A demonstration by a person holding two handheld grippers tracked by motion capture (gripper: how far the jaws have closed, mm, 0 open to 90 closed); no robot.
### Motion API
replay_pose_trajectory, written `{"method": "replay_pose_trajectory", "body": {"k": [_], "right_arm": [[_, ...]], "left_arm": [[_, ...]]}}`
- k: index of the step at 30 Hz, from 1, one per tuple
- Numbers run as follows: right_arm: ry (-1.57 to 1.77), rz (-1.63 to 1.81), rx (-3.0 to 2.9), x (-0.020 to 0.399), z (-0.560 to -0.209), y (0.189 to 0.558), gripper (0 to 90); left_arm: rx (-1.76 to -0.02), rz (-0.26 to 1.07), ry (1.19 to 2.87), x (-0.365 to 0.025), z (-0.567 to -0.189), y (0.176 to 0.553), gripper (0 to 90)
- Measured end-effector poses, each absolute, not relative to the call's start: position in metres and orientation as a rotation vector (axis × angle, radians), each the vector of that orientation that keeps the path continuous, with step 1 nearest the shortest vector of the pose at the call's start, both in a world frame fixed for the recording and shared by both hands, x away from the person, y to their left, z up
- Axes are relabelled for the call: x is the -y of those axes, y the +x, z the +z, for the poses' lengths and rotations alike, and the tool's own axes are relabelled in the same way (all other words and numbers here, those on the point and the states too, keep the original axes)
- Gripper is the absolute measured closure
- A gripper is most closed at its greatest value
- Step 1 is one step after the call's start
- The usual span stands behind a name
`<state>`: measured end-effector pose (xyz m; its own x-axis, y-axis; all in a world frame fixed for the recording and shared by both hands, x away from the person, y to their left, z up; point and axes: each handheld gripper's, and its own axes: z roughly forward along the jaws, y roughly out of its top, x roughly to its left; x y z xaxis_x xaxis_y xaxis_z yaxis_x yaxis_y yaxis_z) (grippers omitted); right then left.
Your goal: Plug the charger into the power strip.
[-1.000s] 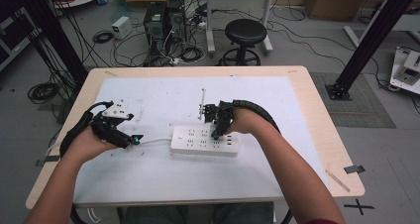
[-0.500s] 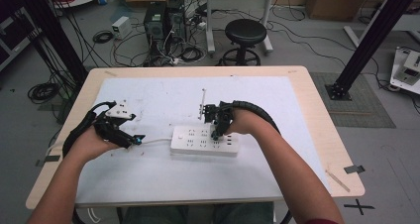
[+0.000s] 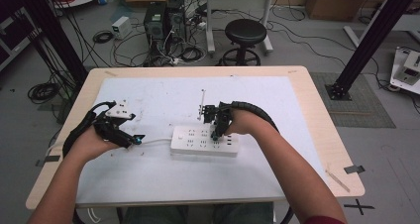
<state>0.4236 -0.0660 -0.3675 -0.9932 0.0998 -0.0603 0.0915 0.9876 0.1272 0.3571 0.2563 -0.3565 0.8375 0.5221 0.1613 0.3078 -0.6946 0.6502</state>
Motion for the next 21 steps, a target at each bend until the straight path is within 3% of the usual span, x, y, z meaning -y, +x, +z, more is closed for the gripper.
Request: {"method": "replay_pose_trajectory", "body": {"k": [21], "right_arm": [[0.17, 0.18, -3.093, 0.0654, -0.3684, 0.4279, 63.4]], "left_arm": [[-0.603, 0.451, 2.375, -0.2555, -0.3553, 0.3547, 19.4]]}}
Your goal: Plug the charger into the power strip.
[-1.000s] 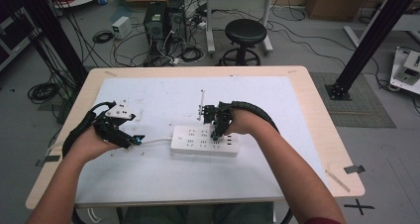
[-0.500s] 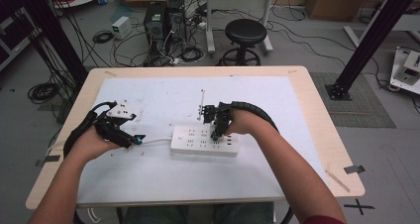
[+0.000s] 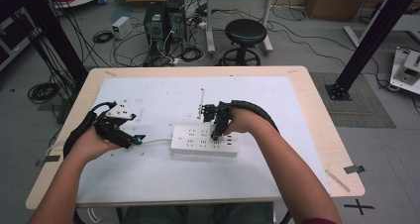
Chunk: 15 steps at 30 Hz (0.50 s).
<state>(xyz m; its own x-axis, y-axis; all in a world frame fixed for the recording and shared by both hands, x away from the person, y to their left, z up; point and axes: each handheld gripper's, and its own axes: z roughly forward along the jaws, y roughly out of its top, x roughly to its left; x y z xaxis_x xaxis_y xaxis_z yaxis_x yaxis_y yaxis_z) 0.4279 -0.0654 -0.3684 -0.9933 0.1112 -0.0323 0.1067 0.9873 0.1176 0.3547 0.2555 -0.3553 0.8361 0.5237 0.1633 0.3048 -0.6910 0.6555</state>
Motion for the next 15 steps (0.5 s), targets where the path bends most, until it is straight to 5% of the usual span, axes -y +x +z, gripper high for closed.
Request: {"method": "replay_pose_trajectory", "body": {"k": [5, 8, 15], "right_arm": [[0.166, 0.193, -3.09, 0.066, -0.368, 0.428, 62.9], [0.204, 0.21, -3.098, 0.07, -0.369, 0.427, 49.2], [0.277, 0.346, -3.078, 0.083, -0.363, 0.425, 40.9]], "left_arm": [[-0.595, 0.455, 2.373, -0.258, -0.353, 0.353, 19.4], [-0.604, 0.459, 2.358, -0.26, -0.352, 0.352, 19.4], [-0.602, 0.466, 2.352, -0.262, -0.35, 0.351, 19.4]]}}
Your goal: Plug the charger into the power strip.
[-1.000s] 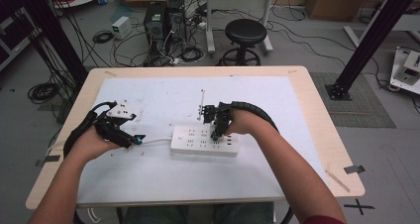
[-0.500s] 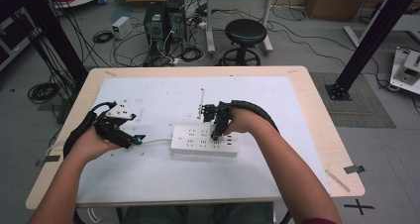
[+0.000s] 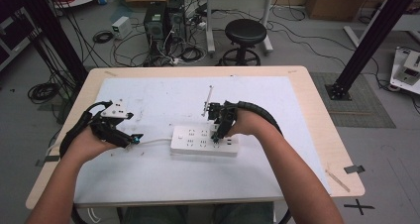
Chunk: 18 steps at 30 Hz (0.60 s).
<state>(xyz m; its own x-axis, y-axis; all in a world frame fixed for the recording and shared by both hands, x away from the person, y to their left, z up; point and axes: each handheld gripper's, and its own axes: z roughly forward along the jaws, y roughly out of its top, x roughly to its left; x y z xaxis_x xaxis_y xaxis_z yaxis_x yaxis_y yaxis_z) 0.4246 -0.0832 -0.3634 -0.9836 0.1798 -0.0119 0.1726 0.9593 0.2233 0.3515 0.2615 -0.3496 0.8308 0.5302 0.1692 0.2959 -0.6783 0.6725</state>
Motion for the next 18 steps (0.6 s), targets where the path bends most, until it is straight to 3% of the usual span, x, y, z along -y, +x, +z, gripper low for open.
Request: {"method": "replay_pose_trajectory", "body": {"k": [10, 18], "right_arm": [[0.375, 0.684, -2.95, 0.115, -0.324, 0.409, 31.1], [0.529, 0.899, -2.878, 0.139, -0.318, 0.395, 23.9]], "left_arm": [[-0.564, 0.481, 2.344, -0.256, -0.34, 0.352, 19.3], [-0.532, 0.476, 2.312, -0.255, -0.33, 0.35, 19.4]]}}
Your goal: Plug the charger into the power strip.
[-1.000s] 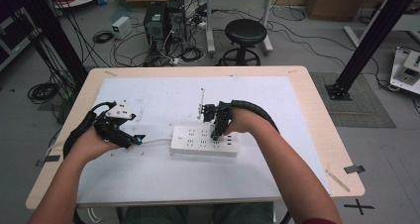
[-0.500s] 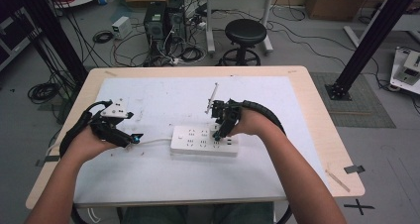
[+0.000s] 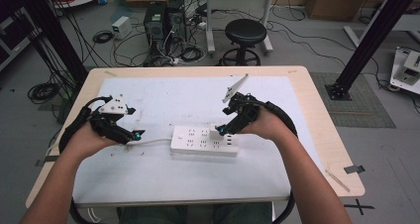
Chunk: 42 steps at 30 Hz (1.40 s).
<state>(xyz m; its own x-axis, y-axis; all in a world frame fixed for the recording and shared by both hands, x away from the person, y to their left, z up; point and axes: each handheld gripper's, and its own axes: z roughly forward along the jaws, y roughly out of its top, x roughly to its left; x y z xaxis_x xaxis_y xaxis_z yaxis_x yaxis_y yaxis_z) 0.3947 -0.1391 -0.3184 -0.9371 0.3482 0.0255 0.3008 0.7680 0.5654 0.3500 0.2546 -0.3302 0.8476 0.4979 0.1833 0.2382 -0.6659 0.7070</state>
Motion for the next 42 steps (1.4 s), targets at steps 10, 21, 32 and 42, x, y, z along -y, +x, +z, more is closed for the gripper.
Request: {"method": "replay_pose_trajectory", "body": {"k": [10, 21, 32, 42], "right_arm": [[0.615, 1.107, -2.75, 0.175, -0.322, 0.375, 19.9], [0.73, 1.263, -2.617, 0.211, -0.333, 0.367, 19.8], [0.753, 1.261, -2.607, 0.213, -0.333, 0.369, 19.9], [0.76, 1.259, -2.607, 0.215, -0.334, 0.372, 19.9]], "left_arm": [[-0.471, 0.471, 2.28, -0.248, -0.33, 0.348, 19.4], [-0.453, 0.44, 2.219, -0.246, -0.339, 0.353, 19.4], [-0.469, 0.446, 2.201, -0.253, -0.337, 0.353, 19.4], [-0.477, 0.448, 2.197, -0.253, -0.338, 0.354, 19.3]]}}
